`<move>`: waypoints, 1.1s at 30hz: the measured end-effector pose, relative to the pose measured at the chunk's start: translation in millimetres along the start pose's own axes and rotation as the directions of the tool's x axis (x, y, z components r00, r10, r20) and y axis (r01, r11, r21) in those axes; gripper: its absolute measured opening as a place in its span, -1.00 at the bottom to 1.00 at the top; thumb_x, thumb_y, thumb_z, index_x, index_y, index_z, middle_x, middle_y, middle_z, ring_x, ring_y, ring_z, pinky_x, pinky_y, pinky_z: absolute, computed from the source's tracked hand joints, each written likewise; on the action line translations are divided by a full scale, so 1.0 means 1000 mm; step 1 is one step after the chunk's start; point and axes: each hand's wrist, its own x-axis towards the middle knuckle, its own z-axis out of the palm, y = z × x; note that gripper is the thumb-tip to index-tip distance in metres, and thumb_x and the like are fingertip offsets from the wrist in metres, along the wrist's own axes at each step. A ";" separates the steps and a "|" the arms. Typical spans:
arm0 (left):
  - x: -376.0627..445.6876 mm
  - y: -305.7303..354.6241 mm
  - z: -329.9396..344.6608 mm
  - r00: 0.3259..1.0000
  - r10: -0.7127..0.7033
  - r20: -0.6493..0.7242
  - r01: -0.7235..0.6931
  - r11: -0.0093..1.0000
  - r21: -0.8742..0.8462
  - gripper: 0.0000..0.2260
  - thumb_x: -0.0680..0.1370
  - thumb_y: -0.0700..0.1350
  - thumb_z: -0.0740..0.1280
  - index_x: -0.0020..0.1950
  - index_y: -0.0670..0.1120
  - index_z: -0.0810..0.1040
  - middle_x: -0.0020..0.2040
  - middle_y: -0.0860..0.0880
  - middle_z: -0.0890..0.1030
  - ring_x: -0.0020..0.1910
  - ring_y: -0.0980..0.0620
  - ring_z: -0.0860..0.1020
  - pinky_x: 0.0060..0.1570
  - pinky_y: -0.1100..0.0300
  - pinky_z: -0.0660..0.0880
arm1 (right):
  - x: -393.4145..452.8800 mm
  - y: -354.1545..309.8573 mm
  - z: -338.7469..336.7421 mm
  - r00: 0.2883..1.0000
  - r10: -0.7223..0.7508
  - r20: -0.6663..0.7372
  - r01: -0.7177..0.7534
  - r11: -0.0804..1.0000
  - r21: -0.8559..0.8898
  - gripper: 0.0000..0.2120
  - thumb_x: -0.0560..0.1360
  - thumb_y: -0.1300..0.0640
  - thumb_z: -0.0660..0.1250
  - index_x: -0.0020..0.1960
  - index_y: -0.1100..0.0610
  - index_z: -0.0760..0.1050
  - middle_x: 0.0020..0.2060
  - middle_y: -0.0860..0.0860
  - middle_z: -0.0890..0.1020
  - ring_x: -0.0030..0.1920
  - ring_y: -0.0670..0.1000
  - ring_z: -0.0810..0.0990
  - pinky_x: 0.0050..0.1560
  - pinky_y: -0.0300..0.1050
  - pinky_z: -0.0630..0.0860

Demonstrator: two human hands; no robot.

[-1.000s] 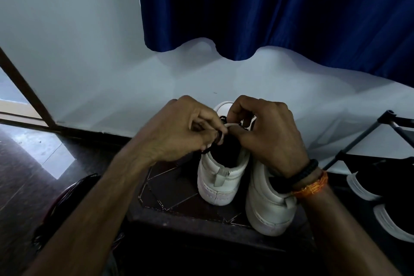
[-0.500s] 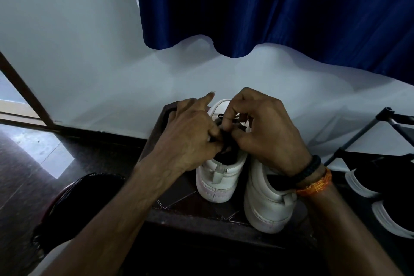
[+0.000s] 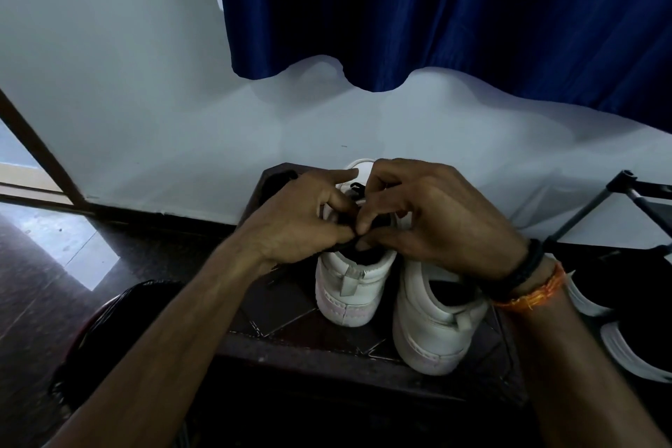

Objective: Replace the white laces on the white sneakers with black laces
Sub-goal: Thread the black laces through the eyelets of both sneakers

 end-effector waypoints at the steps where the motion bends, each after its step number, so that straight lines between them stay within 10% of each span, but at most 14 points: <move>1: -0.002 0.001 -0.002 1.000 -0.015 0.013 0.016 0.999 -0.049 -0.61 0.46 -0.29 0.45 -0.33 0.23 0.70 0.45 0.11 0.46 0.39 0.15 0.45 0.31 0.11 0.43 | -0.001 0.001 -0.003 0.999 0.040 -0.016 -0.039 0.999 0.035 -0.88 0.38 0.07 0.59 -0.13 -0.05 0.69 -0.13 -0.17 0.56 -0.18 -0.15 0.52 -0.19 -0.19 0.47; 6: -0.007 0.006 -0.019 0.996 -0.071 -0.062 0.057 0.975 -0.215 -0.88 0.44 -0.07 0.54 -0.03 0.08 0.76 0.30 0.17 0.58 0.25 0.22 0.55 0.38 0.09 0.44 | -0.008 0.010 -0.015 0.925 0.321 -0.203 -0.278 0.937 0.213 -0.85 0.36 0.23 0.57 -0.23 0.06 0.61 -0.25 -0.10 0.65 -0.30 -0.06 0.62 -0.22 -0.17 0.54; 9: -0.014 0.012 -0.031 0.989 -0.095 -0.117 0.076 0.985 -0.158 -0.71 0.34 0.08 0.56 -0.09 -0.08 0.68 -0.08 0.02 0.71 -0.14 0.12 0.65 -0.05 0.20 0.59 | -0.008 0.012 -0.014 0.844 0.486 -0.226 -0.339 0.811 0.477 -0.86 0.37 0.34 0.50 -0.25 0.14 0.61 -0.33 0.02 0.69 -0.33 0.06 0.65 -0.25 0.05 0.61; 14: -0.023 0.010 -0.037 0.937 -0.280 0.211 0.264 0.959 0.102 -0.53 0.22 0.24 0.60 -0.17 -0.11 0.65 -0.22 -0.17 0.68 -0.32 0.03 0.61 -0.31 0.21 0.52 | -0.008 0.016 -0.015 0.783 0.591 -0.191 -0.347 0.671 0.655 -0.74 0.41 0.42 0.37 -0.19 0.10 0.70 -0.33 0.13 0.69 -0.32 0.12 0.66 -0.24 -0.05 0.59; 22: -0.025 0.014 -0.032 0.884 -0.328 0.334 0.303 0.945 0.126 -0.80 0.45 -0.02 0.54 -0.25 -0.14 0.68 -0.28 -0.12 0.70 -0.31 -0.02 0.66 -0.35 0.25 0.55 | -0.007 -0.003 -0.023 0.909 0.413 0.054 -0.375 0.754 0.539 -0.73 0.42 0.42 0.41 -0.15 0.08 0.75 -0.18 -0.04 0.73 -0.12 -0.02 0.72 0.01 -0.06 0.63; 33: -0.026 0.034 -0.033 0.990 -0.092 -0.103 0.070 0.977 -0.202 -0.82 0.45 -0.35 0.50 0.01 -0.16 0.70 -0.18 -0.11 0.73 -0.17 -0.05 0.73 -0.02 0.05 0.67 | 0.002 -0.027 -0.007 0.910 0.351 0.220 -0.371 0.927 0.054 -0.71 0.31 -0.03 0.37 -0.03 -0.31 0.66 -0.13 -0.22 0.71 -0.04 -0.11 0.65 -0.02 -0.01 0.60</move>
